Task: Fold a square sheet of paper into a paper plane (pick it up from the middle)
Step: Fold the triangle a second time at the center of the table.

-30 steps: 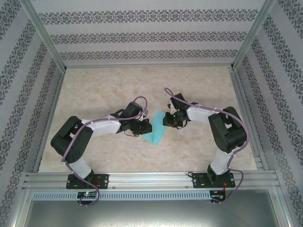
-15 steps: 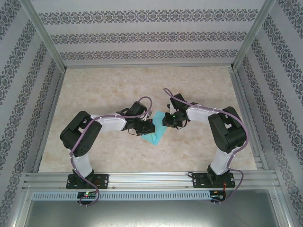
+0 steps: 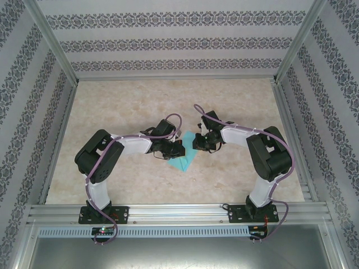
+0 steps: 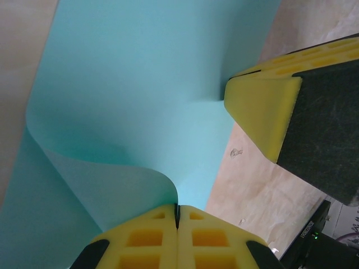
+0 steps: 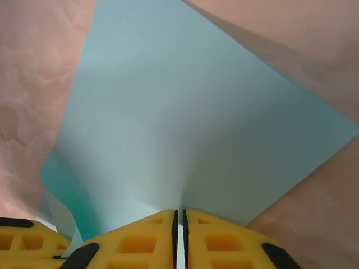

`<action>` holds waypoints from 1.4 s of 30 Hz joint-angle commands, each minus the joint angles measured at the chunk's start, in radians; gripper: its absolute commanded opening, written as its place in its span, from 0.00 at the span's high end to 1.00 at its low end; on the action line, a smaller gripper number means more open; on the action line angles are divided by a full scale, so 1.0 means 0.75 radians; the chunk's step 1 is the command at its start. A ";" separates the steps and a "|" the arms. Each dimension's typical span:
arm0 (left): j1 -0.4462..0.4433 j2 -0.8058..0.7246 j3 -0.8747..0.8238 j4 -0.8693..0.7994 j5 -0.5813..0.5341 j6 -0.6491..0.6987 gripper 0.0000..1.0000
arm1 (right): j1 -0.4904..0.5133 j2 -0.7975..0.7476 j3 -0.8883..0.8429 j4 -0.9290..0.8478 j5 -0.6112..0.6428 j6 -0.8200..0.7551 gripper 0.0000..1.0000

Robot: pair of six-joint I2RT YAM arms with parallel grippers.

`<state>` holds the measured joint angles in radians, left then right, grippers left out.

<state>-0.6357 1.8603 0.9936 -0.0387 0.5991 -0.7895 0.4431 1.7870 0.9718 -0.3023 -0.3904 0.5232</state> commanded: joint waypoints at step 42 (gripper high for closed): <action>-0.036 0.134 0.065 0.054 0.011 0.035 0.81 | 0.006 -0.012 -0.031 -0.008 -0.012 -0.032 0.87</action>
<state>-0.6483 1.9327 1.0386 -0.0177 0.6201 -0.7853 0.4431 1.7866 0.9657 -0.2955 -0.3931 0.5163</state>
